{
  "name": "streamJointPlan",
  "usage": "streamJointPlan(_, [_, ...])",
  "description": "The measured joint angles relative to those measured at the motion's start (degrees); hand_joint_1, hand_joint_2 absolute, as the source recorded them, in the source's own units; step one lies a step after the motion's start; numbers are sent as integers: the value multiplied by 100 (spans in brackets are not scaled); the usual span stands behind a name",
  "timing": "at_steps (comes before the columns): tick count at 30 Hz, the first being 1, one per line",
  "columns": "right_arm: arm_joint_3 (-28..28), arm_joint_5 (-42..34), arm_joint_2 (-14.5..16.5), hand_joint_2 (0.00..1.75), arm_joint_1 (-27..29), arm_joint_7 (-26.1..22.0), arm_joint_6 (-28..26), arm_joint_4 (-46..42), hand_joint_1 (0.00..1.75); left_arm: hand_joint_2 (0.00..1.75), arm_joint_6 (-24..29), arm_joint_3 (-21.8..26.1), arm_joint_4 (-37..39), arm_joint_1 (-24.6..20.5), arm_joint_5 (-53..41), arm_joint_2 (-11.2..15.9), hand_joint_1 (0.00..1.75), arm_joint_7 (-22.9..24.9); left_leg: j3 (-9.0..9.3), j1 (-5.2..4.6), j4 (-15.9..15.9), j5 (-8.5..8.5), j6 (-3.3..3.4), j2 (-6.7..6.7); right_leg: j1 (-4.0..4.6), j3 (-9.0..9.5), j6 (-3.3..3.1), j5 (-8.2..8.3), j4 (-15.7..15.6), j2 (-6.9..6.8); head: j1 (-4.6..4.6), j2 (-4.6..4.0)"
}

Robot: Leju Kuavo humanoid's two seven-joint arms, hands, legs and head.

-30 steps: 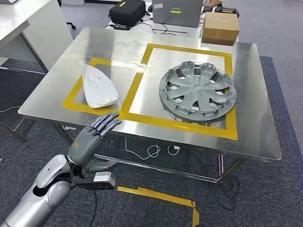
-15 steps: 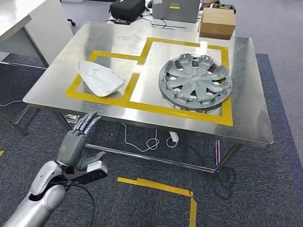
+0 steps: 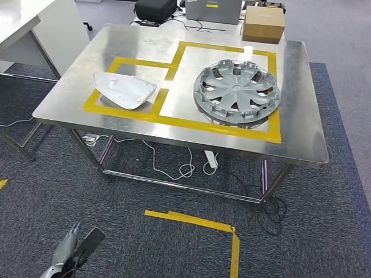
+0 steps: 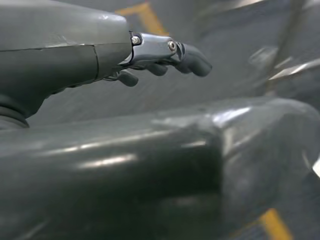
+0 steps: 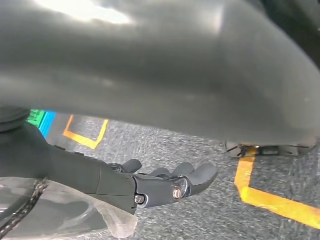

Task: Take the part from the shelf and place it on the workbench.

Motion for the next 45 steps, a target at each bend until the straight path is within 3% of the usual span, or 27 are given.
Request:
streamJointPlan(2, [-55,5,35,0,80,34,-7,-181,0,0,-142,158,469,54,183,-79,0,97,-39,19,87,-82,-68,-22,-15,-2,-77,55,-23,-28,-1,0])
streamJointPlan(3, [-73,10,45,0,87,38,-1,-230,0,0,-239,227,713,72,298,-113,0,169,-105,29,256,-222,-101,-34,-28,-2,-116,88,-36,-40,-7,-1])
streamJointPlan(6, [-91,19,50,0,66,-4,35,-266,0,0,-402,406,1447,195,592,-221,0,251,-505,70,1339,-848,-181,-48,-34,-39,-159,143,-28,-38,-25,-1])
streamJointPlan(7, [-91,19,50,0,68,-18,40,-266,0,0,-411,443,1635,246,639,-255,0,238,-597,81,1621,-951,-194,-49,-33,-57,-155,152,-18,-36,-23,-1])
streamJointPlan(8, [-92,19,50,0,70,-28,41,-265,0,0,-415,471,1788,288,661,-285,0,223,-593,92,1677,-928,-200,-49,-33,-72,-150,156,-6,-39,-23,-1])
streamJointPlan(9, [-92,19,50,0,66,-35,41,-265,0,0,-416,493,1913,313,672,-310,0,211,-475,105,1483,-793,-203,-48,-35,-82,-143,156,9,-44,-22,-1])
streamJointPlan(12, [-93,17,50,0,17,-53,41,-265,0,0,-418,561,2183,309,685,-351,0,194,140,122,315,-314,-181,-54,-24,-101,-78,136,59,-54,-21,0])
streamJointPlan(14, [-94,17,50,0,-9,-60,41,-265,0,0,-419,587,2305,290,693,-377,0,192,264,113,21,-272,-150,-65,-2,-138,-63,114,103,-50,-20,0])
streamJointPlan(17, [-96,17,50,0,-15,-62,41,-265,0,0,-421,597,2428,279,695,-419,0,191,246,92,5,-257,-118,-68,-11,-201,-123,118,104,-46,-19,-1])
streamJointPlan(25, [-94,13,50,0,-21,-74,42,-263,0,0,-423,634,2576,241,703,-451,0,187,201,37,10,-228,-27,-67,-63,-224,41,195,43,-45,-20,0])
streamJointPlan(31, [-12,-37,50,0,-45,-229,49,-211,0,0,-531,658,2747,385,978,-510,0,158,181,30,11,-210,-1,-62,-69,-187,86,218,43,-40,-22,-1])
streamJointPlan(37, [343,-115,29,0,-45,-378,-238,-263,0,0,-903,671,2141,893,810,-593,0,780,174,23,21,-211,4,-64,-76,-264,106,214,41,-50,-23,0])
streamJointPlan(41, [497,-230,-22,0,-138,-585,-380,-134,0,0,-772,606,2104,821,817,-645,0,617,160,7,30,-204,23,-67,-92,-264,136,228,41,-55,-23,-1])
streamJointPlan(45, [626,-339,-84,0,-146,-600,-407,-107,0,0,-430,544,2310,586,977,-763,0,392,115,-15,39,-173,89,-80,-113,-223,200,268,32,-75,-26,0])
